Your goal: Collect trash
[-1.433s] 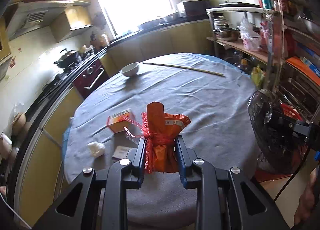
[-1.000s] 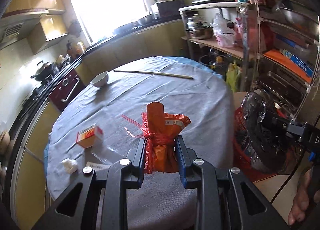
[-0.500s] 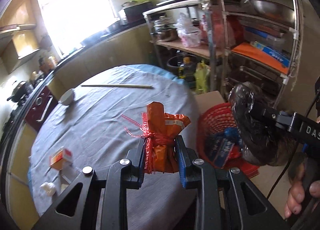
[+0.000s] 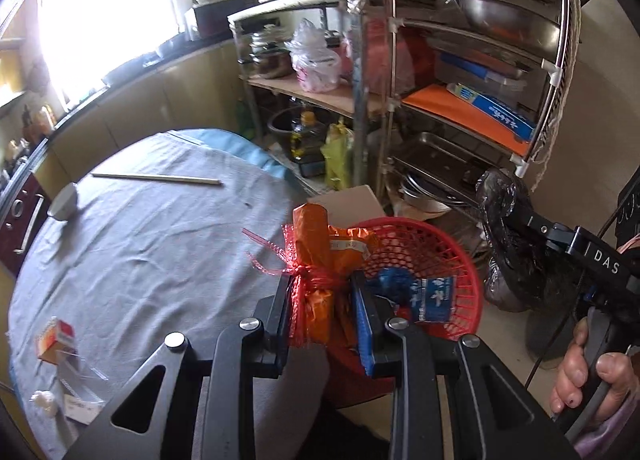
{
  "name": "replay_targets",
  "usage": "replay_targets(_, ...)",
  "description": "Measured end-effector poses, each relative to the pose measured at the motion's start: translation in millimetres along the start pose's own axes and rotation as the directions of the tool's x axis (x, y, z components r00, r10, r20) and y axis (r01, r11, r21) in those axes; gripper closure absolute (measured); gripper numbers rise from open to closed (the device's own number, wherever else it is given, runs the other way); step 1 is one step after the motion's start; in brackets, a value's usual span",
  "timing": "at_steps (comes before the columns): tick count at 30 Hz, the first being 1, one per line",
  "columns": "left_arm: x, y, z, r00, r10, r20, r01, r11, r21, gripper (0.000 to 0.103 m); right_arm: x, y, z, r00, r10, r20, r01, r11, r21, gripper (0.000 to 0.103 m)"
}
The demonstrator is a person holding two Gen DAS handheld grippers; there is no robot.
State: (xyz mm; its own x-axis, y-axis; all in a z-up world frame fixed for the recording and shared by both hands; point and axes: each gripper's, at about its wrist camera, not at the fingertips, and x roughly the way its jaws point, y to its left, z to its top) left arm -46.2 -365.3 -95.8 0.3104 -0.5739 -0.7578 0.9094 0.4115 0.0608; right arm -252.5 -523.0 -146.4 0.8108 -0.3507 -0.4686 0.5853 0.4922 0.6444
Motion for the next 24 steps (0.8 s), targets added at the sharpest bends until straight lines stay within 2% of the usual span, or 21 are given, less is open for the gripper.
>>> replay_targets(9,41,-31,7,0.991,-0.107,-0.081,0.108,0.994,0.012,0.073,13,-36,-4,0.995,-0.089,-0.041,0.092,0.994,0.058,0.063)
replay_targets(10,45,-34,8,0.99,-0.113,-0.087,0.114,0.993,0.009,0.071,16,-38,-6,0.994,-0.099,-0.049,0.102,0.993,0.062,0.063)
replay_targets(11,49,-35,8,0.988,-0.122,-0.09,0.123,0.992,0.005,0.064,18,-41,-8,0.993,-0.104,-0.058,0.108,0.992,0.07,0.063)
replay_targets(12,53,-37,9,0.987,-0.13,-0.094,0.13,0.991,0.001,0.058,22,-43,-9,0.992,-0.102,-0.068,0.107,0.991,0.08,0.058)
replay_targets(13,56,-37,9,0.987,-0.126,-0.096,0.126,0.992,-0.004,0.048,25,-46,-10,0.993,-0.094,-0.074,0.101,0.99,0.096,0.053)
replay_targets(14,57,-37,7,0.989,-0.115,-0.087,0.115,0.993,-0.006,0.046,27,-49,-11,0.993,-0.086,-0.078,0.094,0.989,0.113,0.043)
replay_targets(15,57,-36,6,0.99,-0.108,-0.086,0.108,0.994,-0.004,0.046,29,-50,-13,0.993,-0.08,-0.085,0.09,0.988,0.123,0.038)
replay_targets(18,52,-31,-1,0.992,-0.079,-0.095,0.081,0.996,0.019,0.046,32,-48,-14,0.995,-0.043,-0.095,0.055,0.991,0.119,0.038)
replay_targets(21,36,-22,-11,0.998,-0.001,-0.061,0.004,0.998,0.058,0.043,26,-42,-11,0.997,-0.039,-0.066,0.045,0.995,0.089,0.038)
replay_targets(24,12,-9,-22,0.995,0.099,-0.023,-0.097,0.993,0.073,0.039,20,-31,-9,0.998,-0.025,-0.055,0.029,0.997,0.073,0.038)
